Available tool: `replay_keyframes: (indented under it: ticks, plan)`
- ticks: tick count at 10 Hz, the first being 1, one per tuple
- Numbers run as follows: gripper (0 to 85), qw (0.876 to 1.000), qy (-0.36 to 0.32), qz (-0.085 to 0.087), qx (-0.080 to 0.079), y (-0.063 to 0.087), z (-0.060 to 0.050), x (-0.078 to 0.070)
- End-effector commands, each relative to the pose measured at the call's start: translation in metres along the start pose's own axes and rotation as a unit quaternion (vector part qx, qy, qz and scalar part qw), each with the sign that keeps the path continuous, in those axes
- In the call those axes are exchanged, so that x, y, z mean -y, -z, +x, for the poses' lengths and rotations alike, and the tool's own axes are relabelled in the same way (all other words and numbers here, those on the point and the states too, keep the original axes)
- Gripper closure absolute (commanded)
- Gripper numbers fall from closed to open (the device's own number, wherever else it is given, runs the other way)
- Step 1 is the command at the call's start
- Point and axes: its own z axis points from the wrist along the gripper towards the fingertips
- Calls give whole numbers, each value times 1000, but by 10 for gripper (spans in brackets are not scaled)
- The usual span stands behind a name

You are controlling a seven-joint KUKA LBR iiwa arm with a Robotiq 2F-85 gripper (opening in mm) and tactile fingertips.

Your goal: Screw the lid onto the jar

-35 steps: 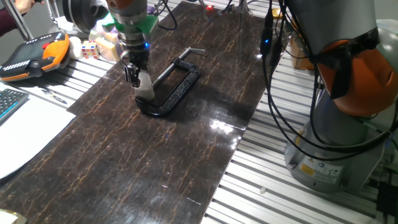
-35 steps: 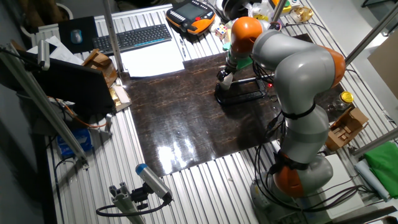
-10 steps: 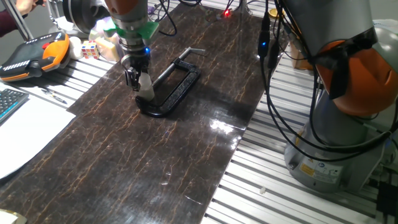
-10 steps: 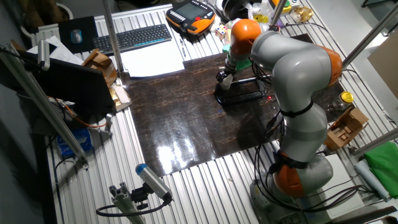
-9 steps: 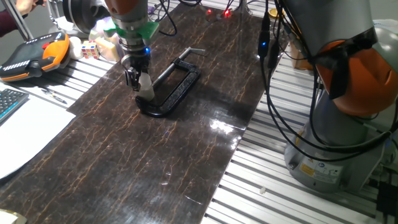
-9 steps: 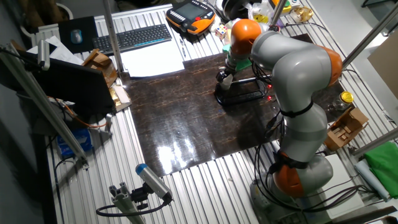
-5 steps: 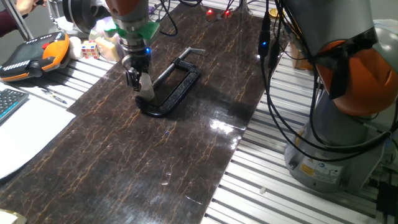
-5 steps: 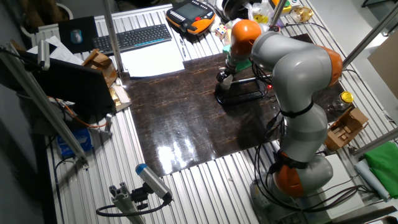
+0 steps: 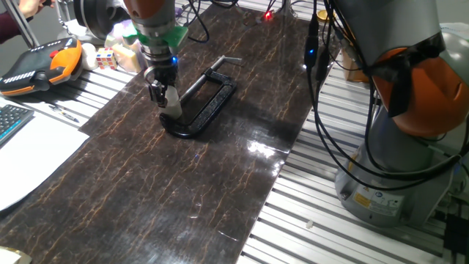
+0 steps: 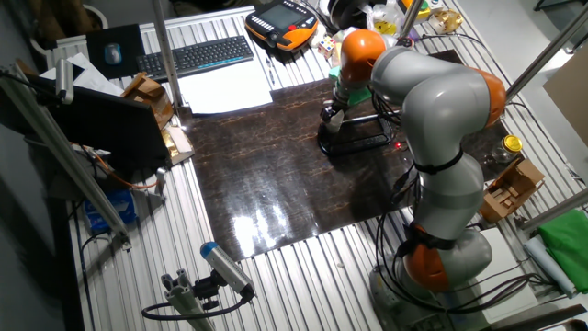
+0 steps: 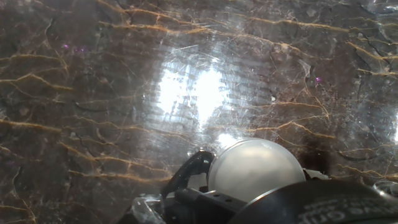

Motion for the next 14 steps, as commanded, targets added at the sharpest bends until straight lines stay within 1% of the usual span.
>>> replay_keyframes:
  ticks: [1, 3, 4, 5, 6, 7, 14]
  plan:
    - [140, 1000, 0, 0, 0, 0, 0, 0]
    - [157, 1000, 0, 0, -1, 0, 0, 0]
    - [120, 1000, 0, 0, 1, 0, 0, 0]
    - [150, 1000, 1, 1, 1, 1, 0, 0]
    - [160, 1000, 1, 1, 3, 1, 0, 0]
    - [107, 1000, -1, 3, 6, 1, 0, 0]
    - [137, 1000, -10, 5, 6, 1, 0, 0]
